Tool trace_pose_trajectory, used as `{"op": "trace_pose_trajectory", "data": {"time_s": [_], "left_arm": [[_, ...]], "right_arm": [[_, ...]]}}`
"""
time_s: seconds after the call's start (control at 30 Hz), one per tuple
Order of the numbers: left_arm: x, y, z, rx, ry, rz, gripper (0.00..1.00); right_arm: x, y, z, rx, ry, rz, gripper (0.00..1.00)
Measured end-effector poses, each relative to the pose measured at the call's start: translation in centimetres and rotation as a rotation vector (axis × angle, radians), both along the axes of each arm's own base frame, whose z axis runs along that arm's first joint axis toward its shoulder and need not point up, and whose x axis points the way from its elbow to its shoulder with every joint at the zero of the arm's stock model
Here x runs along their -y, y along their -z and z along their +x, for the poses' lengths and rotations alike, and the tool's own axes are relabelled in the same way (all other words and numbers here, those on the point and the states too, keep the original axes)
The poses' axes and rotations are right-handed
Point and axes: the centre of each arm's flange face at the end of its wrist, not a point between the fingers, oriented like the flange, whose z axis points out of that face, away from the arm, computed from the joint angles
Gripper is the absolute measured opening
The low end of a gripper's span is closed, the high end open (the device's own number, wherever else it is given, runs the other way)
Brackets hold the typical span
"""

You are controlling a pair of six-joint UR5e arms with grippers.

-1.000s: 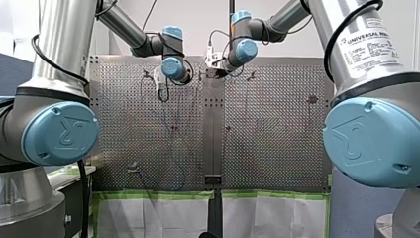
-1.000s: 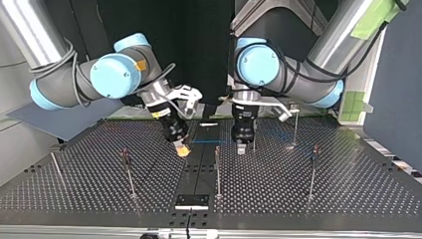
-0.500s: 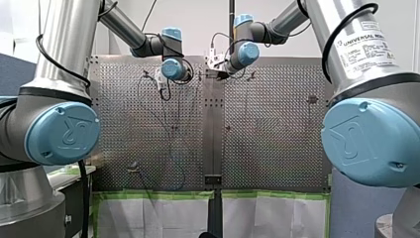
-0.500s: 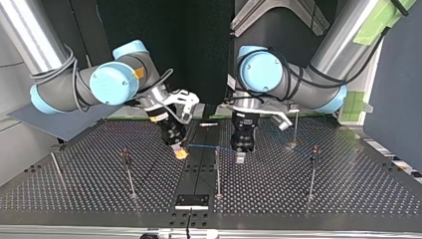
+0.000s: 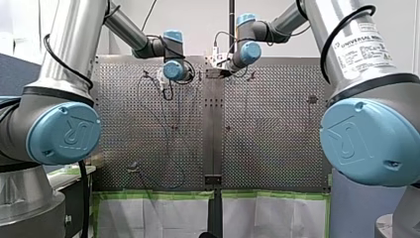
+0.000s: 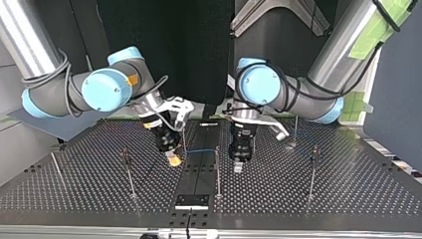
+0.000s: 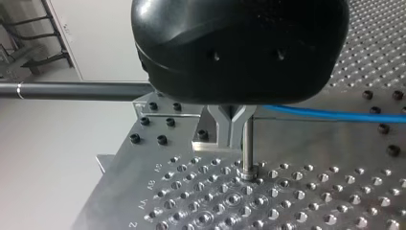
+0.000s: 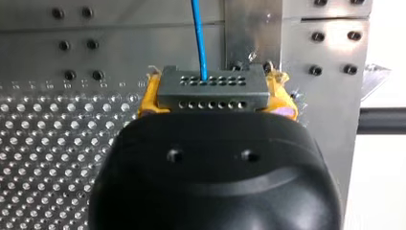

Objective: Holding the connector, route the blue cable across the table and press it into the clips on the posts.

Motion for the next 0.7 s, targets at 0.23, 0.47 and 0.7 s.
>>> {"op": "trace_pose_trajectory", "data": {"time_s": [0.23, 0.47, 0.7], "left_arm": [[0.5, 0.7, 2.5, -0.002, -0.002, -0.004, 0.00], [0.2, 1.7, 4.9, -0.005, -0.014, -0.006, 0.00], [0.3, 2.0, 4.9, -0.018, -0.014, 0.000, 0.35]], "right_arm": [[2.1, 1.3, -0.2, -0.006, 0.011, 0.009, 0.00], [3.0, 0.7, -0.1, 0.004, 0.012, -0.005, 0.00], [3.2, 0.0, -0.1, 0.010, 0.011, -0.013, 0.00]]}}
